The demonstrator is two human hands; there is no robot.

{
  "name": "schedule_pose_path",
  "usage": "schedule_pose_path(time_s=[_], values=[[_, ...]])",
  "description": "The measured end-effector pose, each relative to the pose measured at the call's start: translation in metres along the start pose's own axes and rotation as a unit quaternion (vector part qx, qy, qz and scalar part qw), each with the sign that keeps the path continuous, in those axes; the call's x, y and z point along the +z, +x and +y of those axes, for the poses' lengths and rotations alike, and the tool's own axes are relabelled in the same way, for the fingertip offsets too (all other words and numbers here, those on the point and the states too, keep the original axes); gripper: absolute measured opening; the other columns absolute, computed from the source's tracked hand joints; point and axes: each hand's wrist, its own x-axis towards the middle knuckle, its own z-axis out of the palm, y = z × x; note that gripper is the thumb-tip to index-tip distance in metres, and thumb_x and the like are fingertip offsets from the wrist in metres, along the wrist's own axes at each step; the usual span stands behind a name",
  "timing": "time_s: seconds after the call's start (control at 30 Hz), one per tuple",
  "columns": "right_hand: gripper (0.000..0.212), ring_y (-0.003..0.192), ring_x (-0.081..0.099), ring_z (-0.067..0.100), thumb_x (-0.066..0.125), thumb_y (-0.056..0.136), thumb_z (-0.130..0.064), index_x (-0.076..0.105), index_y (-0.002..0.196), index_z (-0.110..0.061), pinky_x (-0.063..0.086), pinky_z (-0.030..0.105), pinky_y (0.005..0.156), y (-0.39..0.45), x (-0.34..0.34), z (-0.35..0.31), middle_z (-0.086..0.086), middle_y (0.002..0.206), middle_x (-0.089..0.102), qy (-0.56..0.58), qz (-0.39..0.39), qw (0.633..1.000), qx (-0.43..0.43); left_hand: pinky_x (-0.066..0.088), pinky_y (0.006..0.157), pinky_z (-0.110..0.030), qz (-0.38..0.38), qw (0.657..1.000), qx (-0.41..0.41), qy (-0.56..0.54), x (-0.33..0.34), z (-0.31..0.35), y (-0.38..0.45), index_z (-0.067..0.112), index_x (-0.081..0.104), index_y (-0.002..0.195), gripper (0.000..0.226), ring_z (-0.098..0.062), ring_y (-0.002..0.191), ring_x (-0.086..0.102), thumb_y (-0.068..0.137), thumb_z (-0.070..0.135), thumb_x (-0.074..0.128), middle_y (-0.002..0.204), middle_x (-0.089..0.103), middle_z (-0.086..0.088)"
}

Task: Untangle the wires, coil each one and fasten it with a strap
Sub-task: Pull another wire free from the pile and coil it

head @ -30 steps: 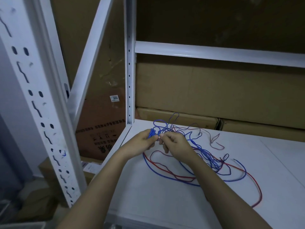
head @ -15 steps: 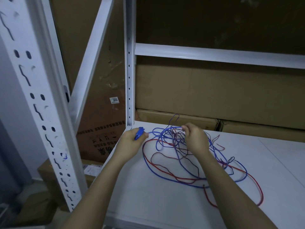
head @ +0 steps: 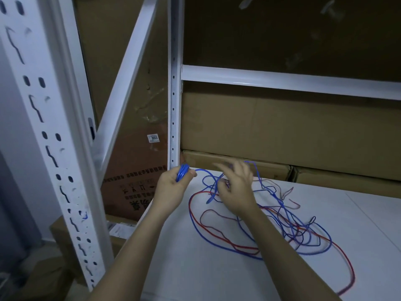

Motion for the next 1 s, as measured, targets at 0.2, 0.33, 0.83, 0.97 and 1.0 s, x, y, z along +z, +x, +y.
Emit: schedule_pose_path(time_s=[0.2,0.33,0.83,0.97,1.0], values=[[0.012,0.092,0.050,0.000,0.058,0.092,-0.012,0.069,0.091,-0.017,0.035,0.006,0.078,-0.005,0.016,-0.004,-0.013,0.088,0.062,0.160,-0.103,0.978,0.088,0.036,0.058,-0.021,-0.001,1.000,-0.012,-0.011,-0.001,0.008,0.002,0.016,0.069,0.085,0.019,0.009,0.048,0.047,0.095,0.025,0.057,0.048,0.052,0.023],[0.021,0.080,0.058,0.000,0.057,0.095,-0.020,0.068,0.080,-0.012,0.041,0.008,0.070,-0.018,0.016,0.003,-0.002,0.080,0.066,0.222,-0.137,0.950,0.170,0.036,0.060,-0.025,0.006,1.000,-0.023,-0.016,-0.003,0.008,0.004,0.019,0.068,0.082,0.021,0.006,0.046,0.045,0.095,0.029,0.056,0.049,0.050,0.018],[0.054,0.068,0.040,0.004,0.039,0.078,-0.072,0.037,0.053,-0.024,0.021,0.030,0.075,-0.055,0.000,0.026,-0.007,0.058,0.038,0.047,-0.163,0.983,0.074,0.037,0.057,-0.026,0.180,0.967,-0.148,-0.104,-0.006,-0.023,0.032,0.023,0.058,0.068,0.031,-0.011,0.056,0.042,0.097,0.032,0.052,0.060,0.048,0.005],[0.053,0.054,0.038,0.008,0.046,0.084,-0.057,0.036,0.050,-0.018,0.028,0.032,0.073,-0.064,-0.006,0.039,-0.008,0.046,0.035,0.095,-0.115,0.980,0.131,0.035,0.056,-0.026,0.177,0.970,-0.139,-0.096,-0.011,-0.027,0.036,0.022,0.058,0.067,0.032,-0.009,0.052,0.039,0.097,0.031,0.053,0.054,0.044,0.008],[0.052,0.050,0.037,0.009,0.048,0.086,-0.052,0.036,0.049,-0.017,0.031,0.032,0.070,-0.064,-0.007,0.040,-0.008,0.044,0.035,0.103,-0.096,0.981,0.134,0.036,0.056,-0.026,0.166,0.973,-0.138,-0.086,-0.008,-0.028,0.035,0.022,0.060,0.070,0.030,-0.009,0.053,0.040,0.097,0.032,0.052,0.056,0.045,0.007]])
